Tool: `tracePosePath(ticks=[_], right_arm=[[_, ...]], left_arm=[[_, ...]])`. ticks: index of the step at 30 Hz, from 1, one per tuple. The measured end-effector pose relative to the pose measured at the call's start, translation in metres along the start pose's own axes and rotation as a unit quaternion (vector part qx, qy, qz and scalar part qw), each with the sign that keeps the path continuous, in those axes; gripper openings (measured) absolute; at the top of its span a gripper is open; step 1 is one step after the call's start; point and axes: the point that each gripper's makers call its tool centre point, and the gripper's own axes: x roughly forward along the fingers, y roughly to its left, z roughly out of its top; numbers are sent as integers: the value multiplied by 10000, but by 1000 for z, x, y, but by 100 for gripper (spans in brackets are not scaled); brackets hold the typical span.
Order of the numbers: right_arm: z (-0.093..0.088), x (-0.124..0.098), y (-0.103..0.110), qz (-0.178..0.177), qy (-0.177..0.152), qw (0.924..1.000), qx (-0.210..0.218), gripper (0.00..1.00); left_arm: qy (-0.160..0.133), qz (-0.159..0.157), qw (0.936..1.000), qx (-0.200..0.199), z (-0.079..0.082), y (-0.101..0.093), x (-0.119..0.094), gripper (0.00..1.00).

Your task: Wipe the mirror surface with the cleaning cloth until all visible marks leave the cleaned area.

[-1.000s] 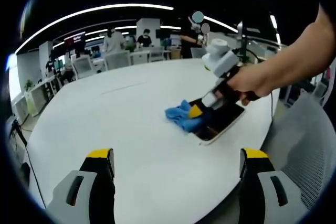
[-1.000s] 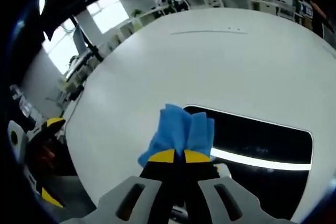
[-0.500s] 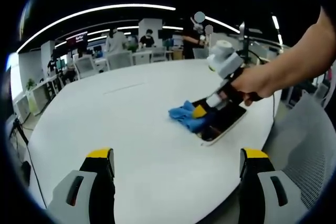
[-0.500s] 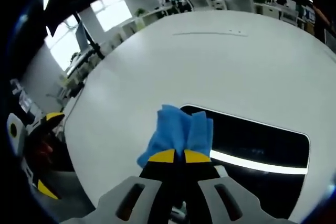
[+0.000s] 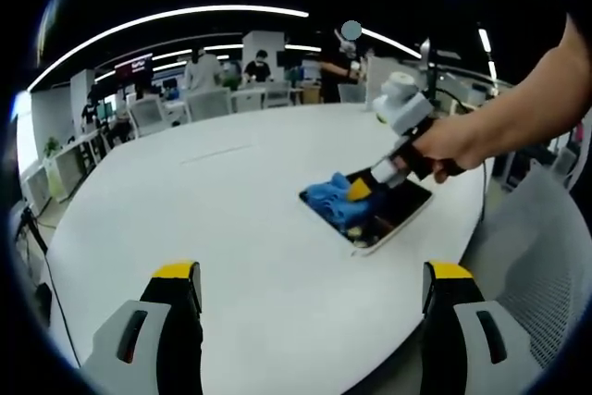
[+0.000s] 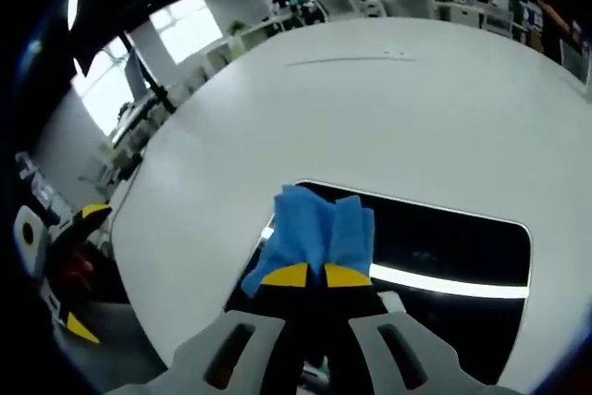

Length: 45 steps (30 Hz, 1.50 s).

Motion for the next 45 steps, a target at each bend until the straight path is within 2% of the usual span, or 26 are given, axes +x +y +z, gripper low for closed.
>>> tracePosePath(ticks=[22,28,45], right_arm=[[-7,-19,-40,-158,82,9997,182,0],[-9,-22,-45,-207,103,9997,81,0],[-21,-39,-64,-261,130,9994,210,0]], left_arm=[[-11,31,10000,18,1,1,0,99],[-9,37,10000,14,1,2,0,99],[36,37,10000,38,-1,1,0,99]])
